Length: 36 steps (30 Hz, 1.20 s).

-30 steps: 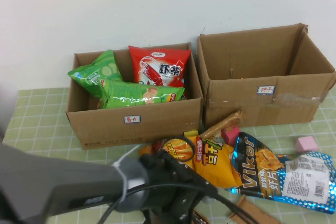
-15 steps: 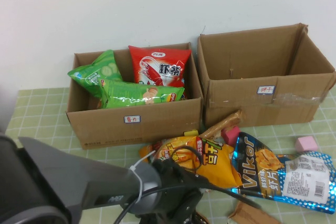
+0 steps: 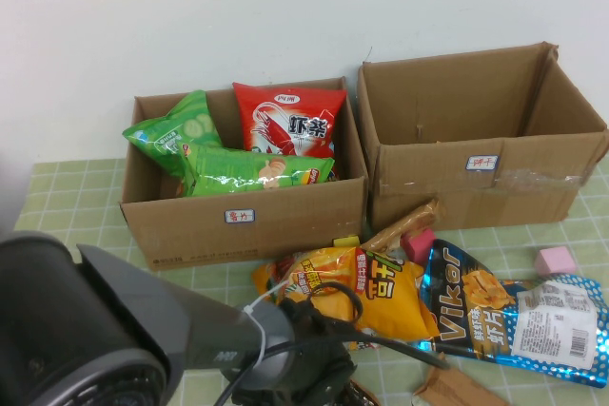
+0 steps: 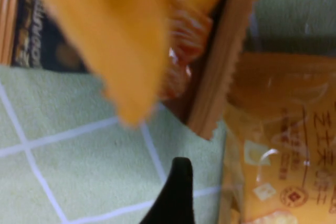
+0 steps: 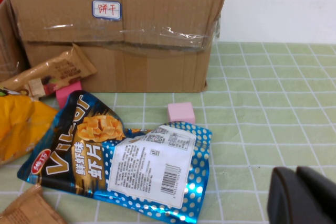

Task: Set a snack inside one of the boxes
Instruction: Pick up the biscuit, then place the biscuit in the biscuit box

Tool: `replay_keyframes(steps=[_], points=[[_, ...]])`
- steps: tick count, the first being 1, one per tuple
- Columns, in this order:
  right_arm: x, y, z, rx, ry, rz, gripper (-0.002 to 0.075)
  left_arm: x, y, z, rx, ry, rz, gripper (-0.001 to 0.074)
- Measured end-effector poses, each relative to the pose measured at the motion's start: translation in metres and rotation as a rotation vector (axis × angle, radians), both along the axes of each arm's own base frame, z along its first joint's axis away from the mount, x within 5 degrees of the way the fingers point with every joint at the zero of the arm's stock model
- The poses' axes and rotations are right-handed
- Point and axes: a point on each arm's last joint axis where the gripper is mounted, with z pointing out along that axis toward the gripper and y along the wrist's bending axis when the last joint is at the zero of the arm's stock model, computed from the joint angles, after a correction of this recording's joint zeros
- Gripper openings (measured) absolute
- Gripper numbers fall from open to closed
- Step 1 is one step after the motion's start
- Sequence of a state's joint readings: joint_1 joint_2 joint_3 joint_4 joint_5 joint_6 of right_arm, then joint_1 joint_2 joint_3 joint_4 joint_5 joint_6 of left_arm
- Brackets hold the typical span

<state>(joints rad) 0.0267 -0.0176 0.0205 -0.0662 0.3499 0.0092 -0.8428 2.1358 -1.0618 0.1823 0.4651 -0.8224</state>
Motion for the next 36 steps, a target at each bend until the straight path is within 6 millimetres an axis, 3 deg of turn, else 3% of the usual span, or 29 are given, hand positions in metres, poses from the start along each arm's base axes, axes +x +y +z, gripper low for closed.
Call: replay_keyframes(steps=[4,7,11,16,21,29,33,36], points=[[0.000,0.000,0.000,0.000,0.000,0.000,-0.0002,0.003,0.002,0.000,-0.005,-0.001,-0.008,0.0574],[0.000,0.000,0.000,0.000,0.000,0.000,-0.0002,0.002,0.002,0.000,-0.002,0.011,-0.043,0.0379],[0.000,0.000,0.000,0.000,0.000,0.000,-0.0002,0.002,0.002,0.011,-0.002,0.001,-0.089,0.0385],[0.000,0.000,0.000,0.000,0.000,0.000,-0.0002,0.005,0.002,0.046,-0.028,-0.067,-0.156,0.0385],[0.000,0.000,0.000,0.000,0.000,0.000,-0.0002,0.003,0.007,0.098,-0.058,-0.160,-0.258,0.0385],[0.000,0.000,0.000,0.000,0.000,0.000,-0.0002,-0.001,0.017,0.209,-0.199,-0.513,-0.413,0.0385],[0.000,0.000,0.000,0.000,0.000,0.000,-0.0002,0.010,0.008,0.255,-0.277,-0.723,-0.466,0.0385],[0.000,0.000,0.000,0.000,0.000,0.000,-0.0002,0.023,-0.006,0.275,-0.304,-0.836,-0.505,0.0385]])
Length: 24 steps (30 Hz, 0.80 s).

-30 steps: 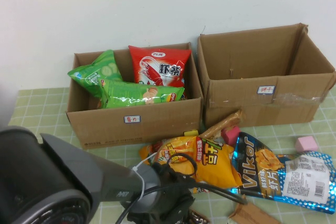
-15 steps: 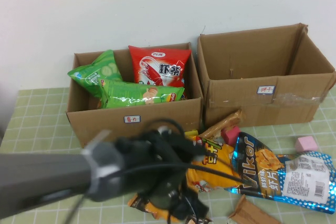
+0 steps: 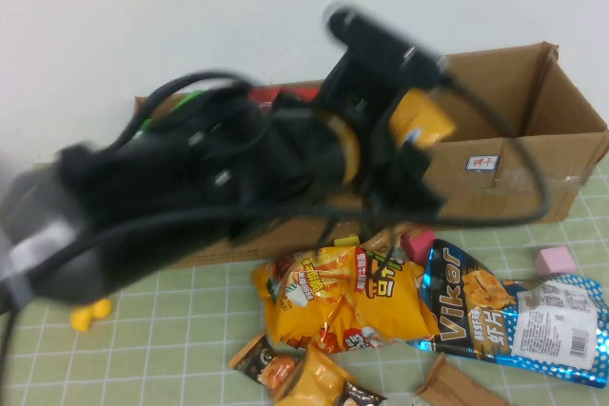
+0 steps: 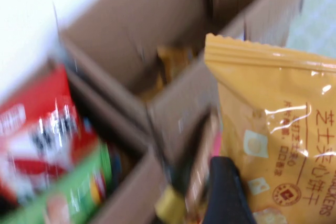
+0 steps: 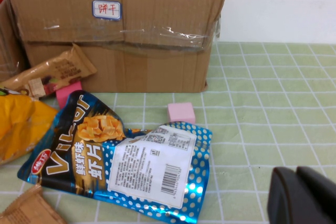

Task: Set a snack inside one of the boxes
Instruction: Place the biscuit in the biscuit box

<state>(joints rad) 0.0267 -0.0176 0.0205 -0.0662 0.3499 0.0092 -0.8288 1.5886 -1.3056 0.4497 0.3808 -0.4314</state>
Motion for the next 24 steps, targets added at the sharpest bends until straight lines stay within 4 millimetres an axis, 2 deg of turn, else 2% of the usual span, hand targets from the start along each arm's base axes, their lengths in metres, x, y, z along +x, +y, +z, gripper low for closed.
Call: replay_keyframes(steps=[4,13,18,24], points=[[0.000,0.000,0.000,0.000,0.000,0.000,-0.0002,0.030,-0.020,0.007,-0.012,-0.068,0.001,0.0385],[0.000,0.000,0.000,0.000,0.000,0.000,-0.0002,0.111,-0.061,-0.032,-0.011,-0.076,0.063,0.0385],[0.000,0.000,0.000,0.000,0.000,0.000,-0.0002,0.144,-0.074,-0.057,-0.014,-0.080,0.087,0.0385],[0.000,0.000,0.000,0.000,0.000,0.000,-0.0002,0.170,-0.080,-0.074,-0.038,-0.089,0.113,0.0385]])
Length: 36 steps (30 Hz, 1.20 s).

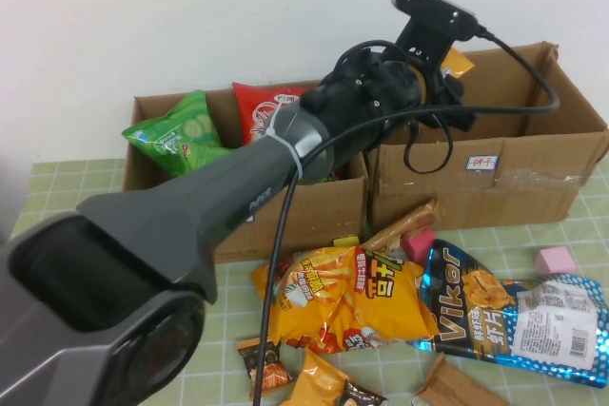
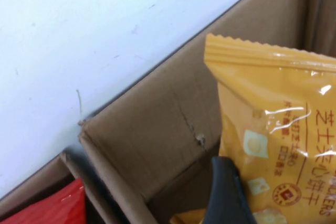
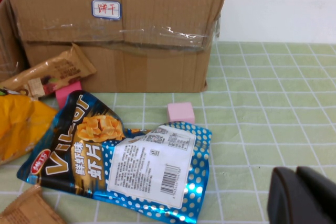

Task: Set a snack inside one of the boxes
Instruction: Place the biscuit in the biscuit box, then pick up the biscuit

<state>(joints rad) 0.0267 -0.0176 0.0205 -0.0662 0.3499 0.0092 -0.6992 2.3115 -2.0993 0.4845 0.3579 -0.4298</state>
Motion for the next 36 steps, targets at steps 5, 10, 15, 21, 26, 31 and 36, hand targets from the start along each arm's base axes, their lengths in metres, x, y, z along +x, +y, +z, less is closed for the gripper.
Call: replay_keyframes(steps=[5,10,15,21,26,31,36], points=[[0.000,0.000,0.000,0.000,0.000,0.000,-0.0002,0.017,0.006,-0.019,-0.010,0.021,0.029,0.0385],[0.000,0.000,0.000,0.000,0.000,0.000,-0.0002,0.025,0.013,-0.029,-0.020,0.043,0.048,0.0461],[0.000,0.000,0.000,0.000,0.000,0.000,-0.0002,0.025,0.016,-0.023,-0.014,0.073,0.081,0.0537],[0.000,0.000,0.000,0.000,0.000,0.000,-0.0002,0.013,0.035,0.024,0.185,0.107,0.117,0.0497],[0.000,0.000,0.000,0.000,0.000,0.000,-0.0002,-0.019,0.063,0.087,0.364,0.138,0.085,0.0213],[0.000,0.000,0.000,0.000,0.000,0.000,-0.0002,-0.048,0.077,0.114,0.448,0.246,-0.024,0.0024],[0.000,0.000,0.000,0.000,0.000,0.000,-0.0002,-0.066,0.076,0.115,0.435,0.349,-0.130,0.0004]])
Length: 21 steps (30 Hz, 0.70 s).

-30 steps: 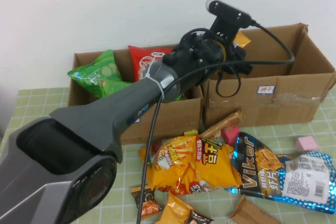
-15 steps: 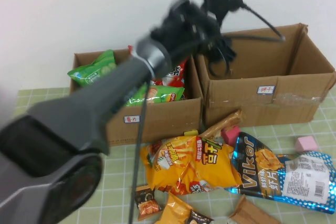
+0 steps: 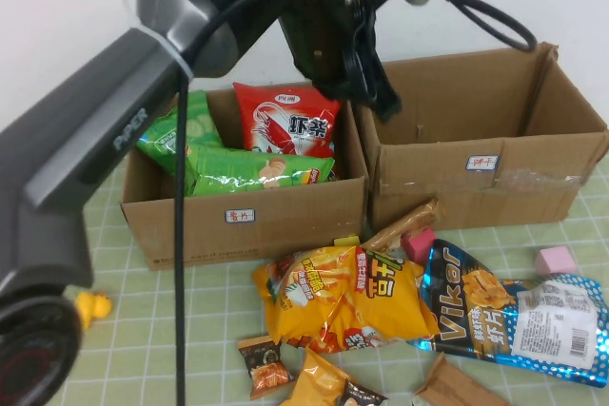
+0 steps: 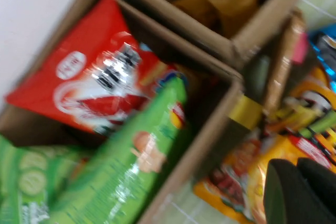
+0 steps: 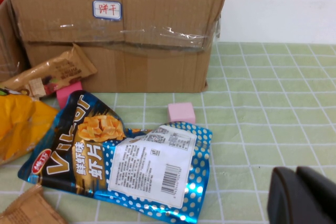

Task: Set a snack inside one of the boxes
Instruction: Pick up the biscuit

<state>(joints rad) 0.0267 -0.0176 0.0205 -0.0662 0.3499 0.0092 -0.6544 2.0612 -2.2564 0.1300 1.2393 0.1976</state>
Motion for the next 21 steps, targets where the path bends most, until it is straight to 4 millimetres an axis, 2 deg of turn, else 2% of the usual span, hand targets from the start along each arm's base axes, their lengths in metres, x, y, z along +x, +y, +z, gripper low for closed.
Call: replay_keyframes(steps=[5,10,13,18,19,21], points=[[0.000,0.000,0.000,0.000,0.000,0.000,-0.0002,-0.022,0.003,-0.013,0.047,0.062,-0.033,0.0000],[0.000,0.000,0.000,0.000,0.000,0.000,-0.0002,-0.058,0.011,-0.035,0.050,0.102,-0.037,0.0000],[0.000,0.000,0.000,0.000,0.000,0.000,-0.0002,-0.088,0.025,-0.054,0.058,0.145,-0.030,0.0000],[0.000,0.000,0.000,0.000,0.000,0.000,-0.0002,-0.132,0.052,-0.069,-0.022,0.142,0.016,0.0000],[0.000,0.000,0.000,0.000,0.000,0.000,-0.0002,-0.145,0.064,-0.076,-0.047,0.150,0.050,-0.0001],[0.000,0.000,0.000,0.000,0.000,0.000,-0.0002,-0.154,0.073,-0.087,-0.043,0.172,0.076,-0.0001]])
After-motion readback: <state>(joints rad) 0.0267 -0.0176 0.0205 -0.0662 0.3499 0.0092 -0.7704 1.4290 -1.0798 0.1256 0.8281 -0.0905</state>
